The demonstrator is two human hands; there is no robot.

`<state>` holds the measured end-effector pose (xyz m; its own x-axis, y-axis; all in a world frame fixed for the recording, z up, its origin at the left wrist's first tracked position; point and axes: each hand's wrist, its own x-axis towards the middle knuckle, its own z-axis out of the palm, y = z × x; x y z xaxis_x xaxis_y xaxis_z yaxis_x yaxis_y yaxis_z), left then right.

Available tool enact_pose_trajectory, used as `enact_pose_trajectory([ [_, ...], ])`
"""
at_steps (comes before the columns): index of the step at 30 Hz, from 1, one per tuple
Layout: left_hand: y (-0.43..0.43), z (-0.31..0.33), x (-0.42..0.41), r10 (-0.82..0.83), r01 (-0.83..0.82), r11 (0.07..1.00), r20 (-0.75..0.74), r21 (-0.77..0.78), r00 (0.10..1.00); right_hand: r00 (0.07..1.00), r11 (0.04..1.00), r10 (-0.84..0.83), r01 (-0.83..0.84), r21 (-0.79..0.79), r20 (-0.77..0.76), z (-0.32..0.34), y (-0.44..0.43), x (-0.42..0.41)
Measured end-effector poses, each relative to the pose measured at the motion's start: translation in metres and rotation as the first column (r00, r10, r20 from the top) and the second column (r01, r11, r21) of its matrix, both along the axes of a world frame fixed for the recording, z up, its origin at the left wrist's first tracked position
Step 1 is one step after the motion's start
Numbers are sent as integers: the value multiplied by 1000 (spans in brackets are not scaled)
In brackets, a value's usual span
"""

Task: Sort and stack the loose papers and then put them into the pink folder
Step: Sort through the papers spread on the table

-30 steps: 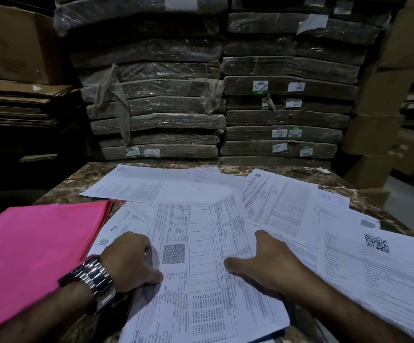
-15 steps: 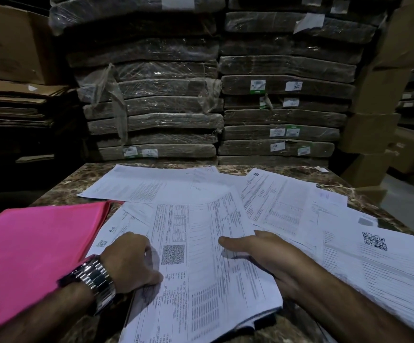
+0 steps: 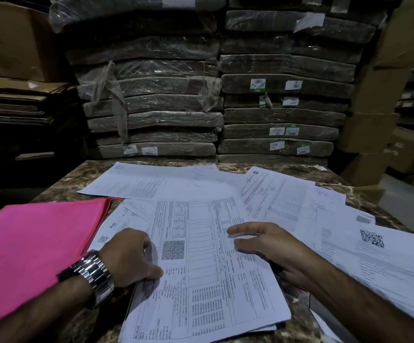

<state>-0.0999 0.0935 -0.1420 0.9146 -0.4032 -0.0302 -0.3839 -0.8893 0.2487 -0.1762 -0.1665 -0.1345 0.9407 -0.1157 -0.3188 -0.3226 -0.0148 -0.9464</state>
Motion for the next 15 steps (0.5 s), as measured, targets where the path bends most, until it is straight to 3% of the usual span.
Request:
enact_pose_trajectory([
  [5, 2, 7, -3, 26, -32, 997, -93, -66, 995, 996, 999, 33, -35, -24, -80, -5, 5, 9],
  [11, 7, 14, -6, 70, -101, 981, -183, -166, 981, 1000, 997, 4, -2, -80, 29, -6, 2, 4],
  [15, 10, 12, -5, 58, -157, 927, -286, -340, 957, 995, 998, 0, 6, -68, 95, -3, -7, -2],
])
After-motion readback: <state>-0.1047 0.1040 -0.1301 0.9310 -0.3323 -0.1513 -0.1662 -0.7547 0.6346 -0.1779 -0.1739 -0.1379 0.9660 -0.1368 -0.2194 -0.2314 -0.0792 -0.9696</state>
